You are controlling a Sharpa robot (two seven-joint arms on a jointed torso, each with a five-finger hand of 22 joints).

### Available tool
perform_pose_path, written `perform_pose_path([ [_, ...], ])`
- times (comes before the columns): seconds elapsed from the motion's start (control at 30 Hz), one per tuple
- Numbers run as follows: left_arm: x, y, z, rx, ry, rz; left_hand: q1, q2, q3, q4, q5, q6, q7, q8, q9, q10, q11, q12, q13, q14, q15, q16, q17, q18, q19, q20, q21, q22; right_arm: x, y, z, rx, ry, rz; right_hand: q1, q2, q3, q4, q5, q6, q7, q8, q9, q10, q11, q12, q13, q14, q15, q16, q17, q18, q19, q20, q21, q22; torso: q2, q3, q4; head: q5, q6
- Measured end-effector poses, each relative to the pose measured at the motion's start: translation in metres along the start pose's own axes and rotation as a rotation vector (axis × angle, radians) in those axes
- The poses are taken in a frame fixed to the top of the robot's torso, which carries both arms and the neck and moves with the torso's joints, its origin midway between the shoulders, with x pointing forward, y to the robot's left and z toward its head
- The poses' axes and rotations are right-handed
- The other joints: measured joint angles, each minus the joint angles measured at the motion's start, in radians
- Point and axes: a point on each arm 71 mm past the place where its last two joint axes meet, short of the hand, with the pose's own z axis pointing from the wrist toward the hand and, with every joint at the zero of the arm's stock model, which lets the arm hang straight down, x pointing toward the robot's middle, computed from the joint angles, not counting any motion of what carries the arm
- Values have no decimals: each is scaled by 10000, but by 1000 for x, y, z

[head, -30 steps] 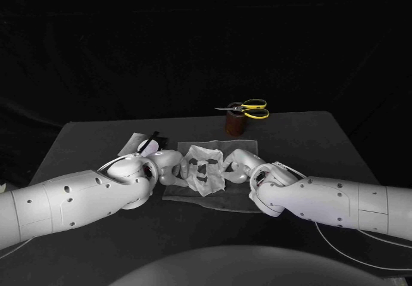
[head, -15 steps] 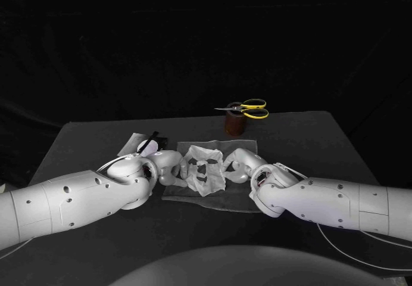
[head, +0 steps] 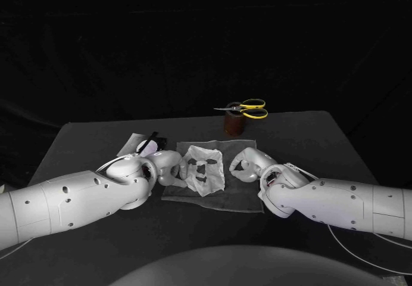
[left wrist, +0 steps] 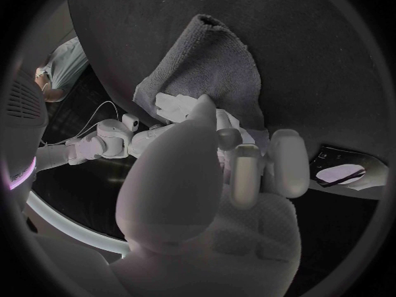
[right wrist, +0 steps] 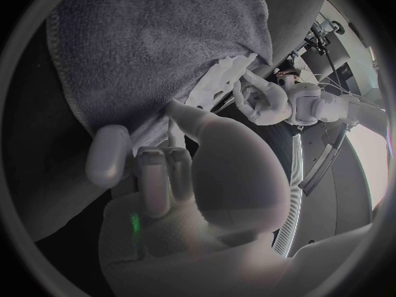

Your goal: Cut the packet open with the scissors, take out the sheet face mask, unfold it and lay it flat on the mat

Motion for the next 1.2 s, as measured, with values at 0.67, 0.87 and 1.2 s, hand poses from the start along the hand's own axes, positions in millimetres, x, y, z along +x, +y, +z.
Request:
perform_pose_path([
  [0.67, 0, 0, 0, 12, 19, -14, 13, 12, 0, 0, 0, -39, 38, 0, -1, 29, -29, 56, 17, 0, 0, 32, 0, -1, 33, 32, 39, 29, 0, 29, -8, -3237, -376, -649, -579, 59, -139, 36, -35, -1406, 652, -1121, -214, -6, 470, 2, -8, -1, 295, 20, -10, -55, -196, 239, -279, -156, 5, -9, 11, -31, 0],
  [0.87, 0, 0, 0, 20, 28, -18, 12, 12, 0, 0, 0, -39, 37, -1, -4, 28, -29, 55, 16, 0, 0, 31, 0, 0, 32, 32, 39, 17, 5, 35, -3, -3699, -280, -1252, -671, -33, -327, 11, -35, -1630, 700, -1492, -446, -21, 486, 2, -5, -2, 363, 18, -7, -56, -286, 330, -320, -204, 6, -10, 20, -14, 0],
  [1.2, 0, 0, 0, 27, 45, -27, 12, 12, 0, 0, 0, -39, 37, -1, 9, 27, -28, 53, 29, 0, 0, 30, 0, -1, 32, 32, 38, 14, 20, 38, 3, -3767, 320, -1995, -781, -149, -535, 30, -35, -1632, 709, -1684, -652, -21, 485, 0, 0, -2, 364, -10, 0, -56, -267, 349, -358, -216, 12, -1, 23, -4, 0],
])
